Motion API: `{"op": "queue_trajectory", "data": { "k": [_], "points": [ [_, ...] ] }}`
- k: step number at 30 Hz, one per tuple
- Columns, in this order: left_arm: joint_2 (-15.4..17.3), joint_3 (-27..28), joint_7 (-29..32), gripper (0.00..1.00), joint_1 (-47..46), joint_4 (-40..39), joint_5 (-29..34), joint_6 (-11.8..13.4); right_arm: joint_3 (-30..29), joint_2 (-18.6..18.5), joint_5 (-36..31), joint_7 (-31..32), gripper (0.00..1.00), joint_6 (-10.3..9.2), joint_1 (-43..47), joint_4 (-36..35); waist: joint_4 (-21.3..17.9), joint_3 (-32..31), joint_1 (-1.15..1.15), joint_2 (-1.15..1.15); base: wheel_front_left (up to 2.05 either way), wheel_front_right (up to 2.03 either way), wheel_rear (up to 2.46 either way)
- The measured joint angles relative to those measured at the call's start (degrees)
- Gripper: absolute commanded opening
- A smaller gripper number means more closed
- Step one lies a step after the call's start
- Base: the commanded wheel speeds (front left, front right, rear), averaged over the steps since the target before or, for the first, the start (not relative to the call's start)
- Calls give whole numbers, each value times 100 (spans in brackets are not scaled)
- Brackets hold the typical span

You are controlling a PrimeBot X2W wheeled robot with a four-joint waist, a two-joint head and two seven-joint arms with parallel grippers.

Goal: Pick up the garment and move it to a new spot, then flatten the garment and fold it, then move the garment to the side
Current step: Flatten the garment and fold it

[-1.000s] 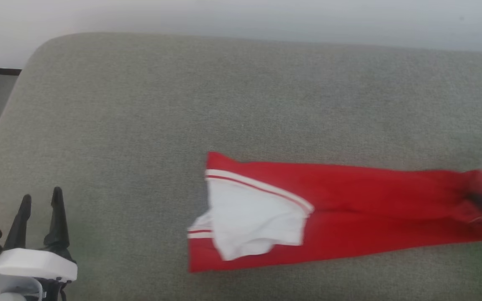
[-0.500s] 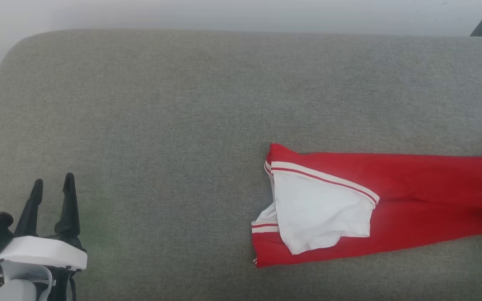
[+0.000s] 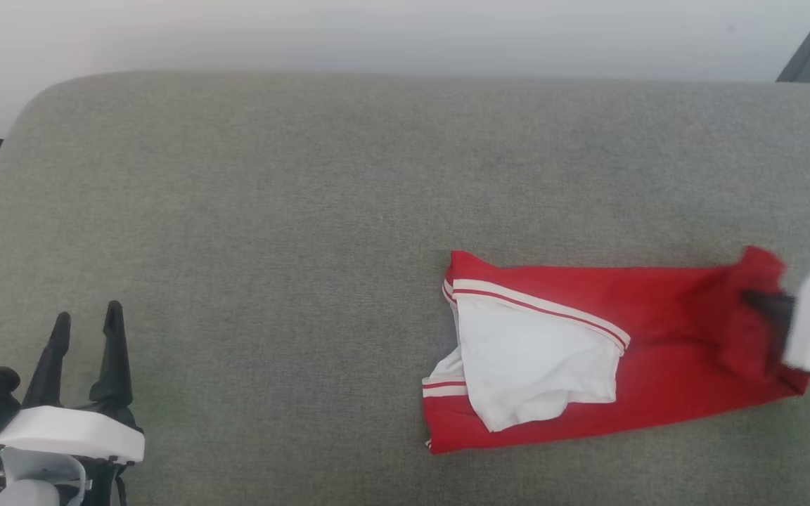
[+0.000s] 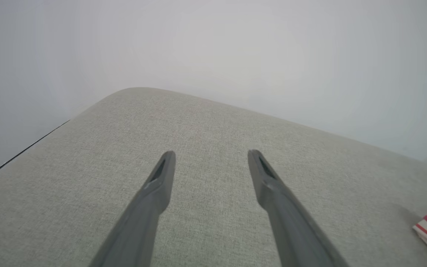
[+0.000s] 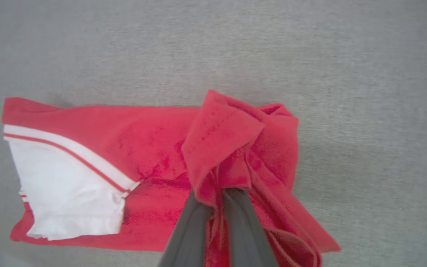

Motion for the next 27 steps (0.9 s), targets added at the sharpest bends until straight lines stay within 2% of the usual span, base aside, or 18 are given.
{"op": "queue_trajectory", "data": {
  "k": [3,8,12,18,24,25,27],
  "points": [
    [-11,-58,0,100,-1,12,0,0,381,214,32,94,0,0,112,-381,68,-42,0,0,0,0,0],
    [-27,-202,0,100,-16,122,-16,0,1084,515,59,113,0,0,108,-513,244,-74,0,0,0,0,0],
    [-32,-323,0,100,-131,193,-52,0,1562,749,92,35,0,0,-30,-369,415,-83,0,0,0,0,0],
    [-47,-434,-1,100,-228,250,-68,0,2172,881,55,-196,0,0,-303,24,644,-96,0,0,0,0,0],
    [-53,-432,-1,100,-241,254,-98,0,2487,951,102,-425,0,0,-486,391,727,-93,0,0,0,0,0],
    [-57,-431,-1,100,-241,253,-102,0,2548,949,114,-465,11,0,-522,475,730,-90,0,0,0,0,0],
    [-63,-420,-1,100,-240,249,-105,0,2658,943,159,-580,73,0,-572,580,724,-85,0,0,0,0,0]
  ]
}}
